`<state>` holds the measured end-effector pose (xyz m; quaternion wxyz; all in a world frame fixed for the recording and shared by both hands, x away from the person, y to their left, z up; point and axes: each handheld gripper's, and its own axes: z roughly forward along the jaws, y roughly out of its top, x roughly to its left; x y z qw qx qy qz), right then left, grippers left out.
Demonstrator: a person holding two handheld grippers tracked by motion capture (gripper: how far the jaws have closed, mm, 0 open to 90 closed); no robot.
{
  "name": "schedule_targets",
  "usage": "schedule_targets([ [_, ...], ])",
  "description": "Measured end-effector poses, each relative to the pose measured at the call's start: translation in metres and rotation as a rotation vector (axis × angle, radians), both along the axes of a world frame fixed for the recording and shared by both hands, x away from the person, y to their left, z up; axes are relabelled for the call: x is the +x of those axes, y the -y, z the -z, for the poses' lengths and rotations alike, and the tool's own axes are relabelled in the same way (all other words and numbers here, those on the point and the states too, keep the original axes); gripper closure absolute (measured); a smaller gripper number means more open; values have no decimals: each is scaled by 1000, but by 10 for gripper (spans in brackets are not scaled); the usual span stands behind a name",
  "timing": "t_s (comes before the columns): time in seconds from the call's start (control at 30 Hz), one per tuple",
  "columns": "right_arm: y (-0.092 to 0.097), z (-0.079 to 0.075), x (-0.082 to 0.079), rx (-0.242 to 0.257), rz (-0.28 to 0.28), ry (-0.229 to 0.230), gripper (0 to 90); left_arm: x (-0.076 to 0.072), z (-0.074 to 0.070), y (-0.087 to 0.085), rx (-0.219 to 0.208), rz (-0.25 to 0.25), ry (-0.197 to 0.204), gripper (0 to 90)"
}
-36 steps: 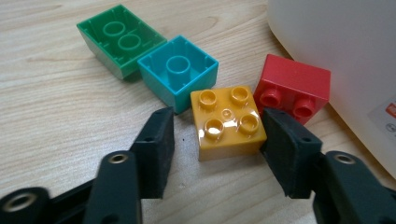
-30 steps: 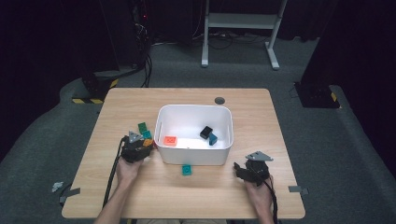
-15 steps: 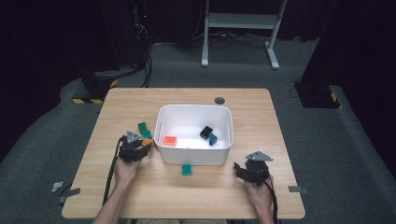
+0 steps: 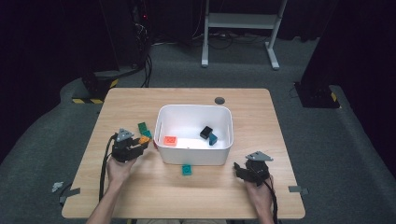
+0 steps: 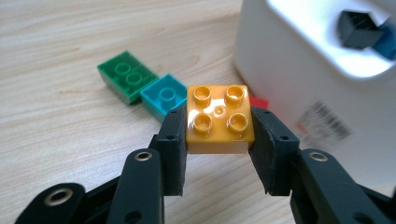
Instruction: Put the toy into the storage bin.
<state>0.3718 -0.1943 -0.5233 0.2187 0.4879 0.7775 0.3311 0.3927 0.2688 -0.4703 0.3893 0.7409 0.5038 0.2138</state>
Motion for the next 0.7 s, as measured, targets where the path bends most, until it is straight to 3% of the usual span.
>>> schedule_targets([
  [0.27, 0, 0, 0, 0, 0, 0, 341, -6, -35, -4, -7, 41, 16, 589],
  [0.43, 0, 0, 0, 0, 0, 0, 341, -9, -55, -6, -35, 54, 33, 589],
  [0.6, 0, 0, 0, 0, 0, 0, 341, -11, -78, 1, -59, 90, 63, 589],
  [0.7, 0, 0, 0, 0, 0, 0, 341, -12, -88, 10, -51, 115, 72, 589],
])
